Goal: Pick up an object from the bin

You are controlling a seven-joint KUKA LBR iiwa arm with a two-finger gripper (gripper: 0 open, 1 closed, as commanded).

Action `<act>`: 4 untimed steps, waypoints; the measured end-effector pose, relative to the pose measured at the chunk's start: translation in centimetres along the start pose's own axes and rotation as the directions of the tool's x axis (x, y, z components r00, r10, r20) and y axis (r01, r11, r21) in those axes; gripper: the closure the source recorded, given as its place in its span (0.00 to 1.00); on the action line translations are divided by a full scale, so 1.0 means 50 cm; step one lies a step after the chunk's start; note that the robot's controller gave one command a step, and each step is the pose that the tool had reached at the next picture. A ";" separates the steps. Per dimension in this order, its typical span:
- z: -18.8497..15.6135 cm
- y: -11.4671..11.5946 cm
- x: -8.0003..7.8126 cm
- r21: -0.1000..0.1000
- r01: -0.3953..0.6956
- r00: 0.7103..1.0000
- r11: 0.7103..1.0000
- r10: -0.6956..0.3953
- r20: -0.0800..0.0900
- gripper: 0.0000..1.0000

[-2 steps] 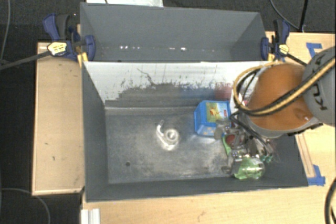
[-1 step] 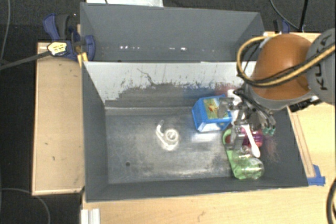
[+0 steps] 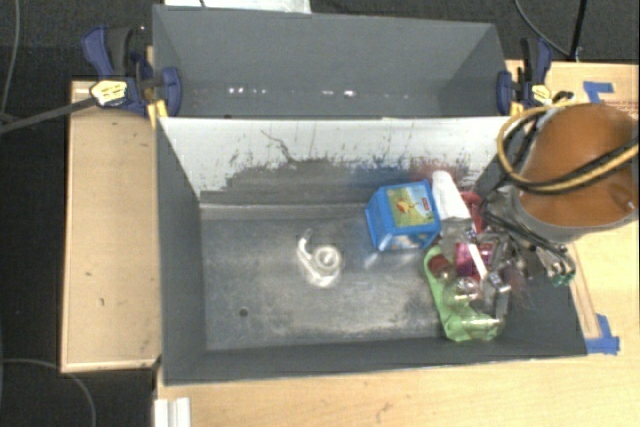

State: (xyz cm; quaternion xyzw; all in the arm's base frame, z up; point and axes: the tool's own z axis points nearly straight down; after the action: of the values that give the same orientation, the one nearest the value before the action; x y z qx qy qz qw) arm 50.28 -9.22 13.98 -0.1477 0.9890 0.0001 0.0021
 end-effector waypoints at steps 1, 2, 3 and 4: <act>0.058 -0.014 -0.018 -0.001 -0.286 0.958 0.958 0.286 -0.006 0.00; 0.103 0.007 -0.004 0.010 0.091 0.996 0.996 -0.091 0.021 1.00; 0.106 0.009 -0.003 0.015 0.205 0.978 0.979 -0.206 0.024 1.00; 0.101 0.010 -0.003 0.013 0.274 0.961 0.962 -0.275 0.019 1.00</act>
Offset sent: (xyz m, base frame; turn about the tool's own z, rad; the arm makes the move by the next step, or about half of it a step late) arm -0.0147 0.0060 -0.0698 -0.2893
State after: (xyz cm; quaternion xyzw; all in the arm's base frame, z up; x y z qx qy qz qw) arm 50.27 -8.68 8.95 -0.2833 0.9589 -0.0035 0.0131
